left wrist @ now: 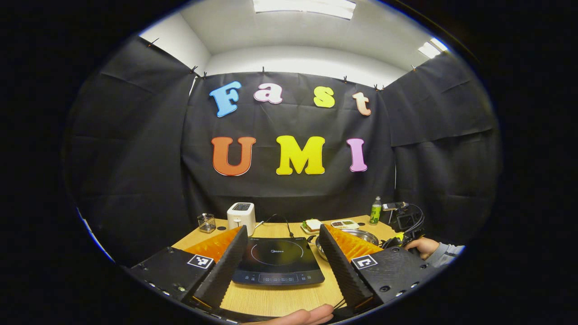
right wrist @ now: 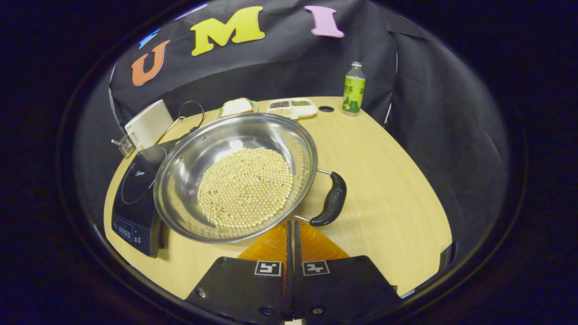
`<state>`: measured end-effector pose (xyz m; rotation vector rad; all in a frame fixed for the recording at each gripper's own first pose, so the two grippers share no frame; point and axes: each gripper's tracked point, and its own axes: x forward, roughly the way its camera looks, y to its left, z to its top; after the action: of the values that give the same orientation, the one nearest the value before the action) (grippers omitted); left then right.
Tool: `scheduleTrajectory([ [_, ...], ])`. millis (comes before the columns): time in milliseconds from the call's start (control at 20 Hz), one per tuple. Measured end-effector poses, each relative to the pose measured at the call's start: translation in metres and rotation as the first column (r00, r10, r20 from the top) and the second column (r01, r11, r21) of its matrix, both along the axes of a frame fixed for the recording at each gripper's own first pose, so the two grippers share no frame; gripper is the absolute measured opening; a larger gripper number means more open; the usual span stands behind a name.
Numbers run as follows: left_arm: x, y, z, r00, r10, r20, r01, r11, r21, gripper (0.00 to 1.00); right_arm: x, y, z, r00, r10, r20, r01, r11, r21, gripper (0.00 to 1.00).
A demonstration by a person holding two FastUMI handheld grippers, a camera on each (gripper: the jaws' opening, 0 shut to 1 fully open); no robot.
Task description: First push the handle of the pot to place it horizontally, then grasp the pot with both hands and set it on the induction cooktop.
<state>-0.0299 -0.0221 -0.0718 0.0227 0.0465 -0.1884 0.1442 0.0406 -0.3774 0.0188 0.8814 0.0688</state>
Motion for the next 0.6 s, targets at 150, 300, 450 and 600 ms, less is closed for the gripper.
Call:
scheduleTrajectory([
  [150, 0.002, 0.005, 0.002, 1.0, 0.022, 0.012, -0.023, 1.0, 0.022, 0.95, 0.013, -0.011, 0.005, 0.999, 0.008, 0.043, -0.007, 1.0, -0.026, 0.0],
  [300, 0.001, 0.002, 0.008, 1.0, 0.018, 0.019, -0.019, 1.0, 0.025, 0.95, 0.032, -0.017, 0.019, 0.99, 0.039, 0.136, -0.034, 0.999, -0.041, 0.04],
  [450, 0.001, -0.002, 0.02, 0.999, 0.013, 0.044, -0.014, 1.0, 0.019, 0.95, 0.04, -0.025, 0.025, 0.982, 0.037, 0.186, -0.025, 0.998, -0.063, 0.04],
  [600, -0.002, -0.006, 0.02, 0.999, -0.002, 0.053, 0.001, 1.0, 0.021, 0.95, 0.03, -0.017, 0.019, 0.988, 0.039, 0.149, -0.037, 0.999, -0.019, 0.04],
])
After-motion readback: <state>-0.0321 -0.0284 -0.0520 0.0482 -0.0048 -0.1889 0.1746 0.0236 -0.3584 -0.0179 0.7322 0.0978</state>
